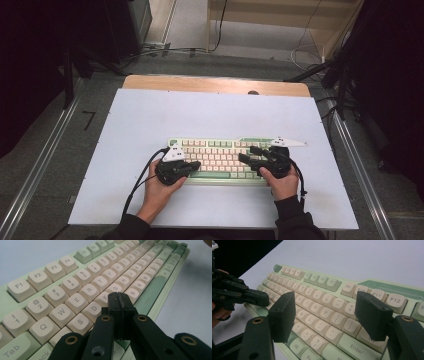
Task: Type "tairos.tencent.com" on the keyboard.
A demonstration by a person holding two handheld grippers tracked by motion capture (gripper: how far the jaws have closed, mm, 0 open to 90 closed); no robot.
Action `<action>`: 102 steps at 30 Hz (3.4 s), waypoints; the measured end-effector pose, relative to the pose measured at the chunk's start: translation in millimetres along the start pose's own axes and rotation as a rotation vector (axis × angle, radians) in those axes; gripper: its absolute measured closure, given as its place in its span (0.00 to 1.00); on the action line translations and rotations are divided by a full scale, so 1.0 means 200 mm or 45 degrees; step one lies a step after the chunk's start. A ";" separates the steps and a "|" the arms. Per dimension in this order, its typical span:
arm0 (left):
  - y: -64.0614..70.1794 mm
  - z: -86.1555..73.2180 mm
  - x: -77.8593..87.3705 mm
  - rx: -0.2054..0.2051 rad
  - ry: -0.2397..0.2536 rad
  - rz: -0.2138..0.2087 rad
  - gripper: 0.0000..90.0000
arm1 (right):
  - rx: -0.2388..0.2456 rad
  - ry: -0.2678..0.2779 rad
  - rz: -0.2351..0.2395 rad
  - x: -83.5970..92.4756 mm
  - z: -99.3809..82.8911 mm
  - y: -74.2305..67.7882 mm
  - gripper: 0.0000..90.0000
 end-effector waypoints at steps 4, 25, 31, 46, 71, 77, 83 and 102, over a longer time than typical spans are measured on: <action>0.01 0.02 0.02 0.007 0.045 -0.039 1.00 | 0.001 -0.004 0.001 0.00 0.00 0.00 0.35; -0.44 -0.02 0.42 0.507 0.433 0.098 0.50 | 0.056 -0.006 0.007 -0.01 0.03 -0.03 0.75; -0.44 -0.02 0.41 0.513 0.430 0.089 0.47 | 0.110 -0.035 0.031 -0.07 0.05 -0.08 0.97; -0.40 -0.02 0.39 0.485 0.404 0.074 0.45 | 0.184 -0.178 -0.042 -0.24 0.01 -0.06 0.97; -0.40 -0.02 0.39 0.493 0.405 0.073 0.45 | 0.191 -0.166 -0.044 -0.22 0.02 -0.09 0.97; -0.40 -0.02 0.39 0.492 0.403 0.074 0.45 | 0.173 -0.084 -0.002 -0.14 0.07 -0.12 0.81; -0.40 -0.03 0.38 0.492 0.401 0.073 0.45 | 0.138 -0.026 0.050 -0.09 0.10 -0.14 0.47; -0.40 -0.03 0.38 0.492 0.397 0.071 0.45 | 0.152 -0.022 0.078 -0.03 0.08 -0.18 0.41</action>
Point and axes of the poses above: each handheld gripper's, and its own axes: x roughly backward along the jaws, z roughly out of its top, y roughly to its right, the point moved 6 cm from there along -x, roughly forward along the jaws, and after that the axes turned 4 degrees about z, right-handed, at the moved point
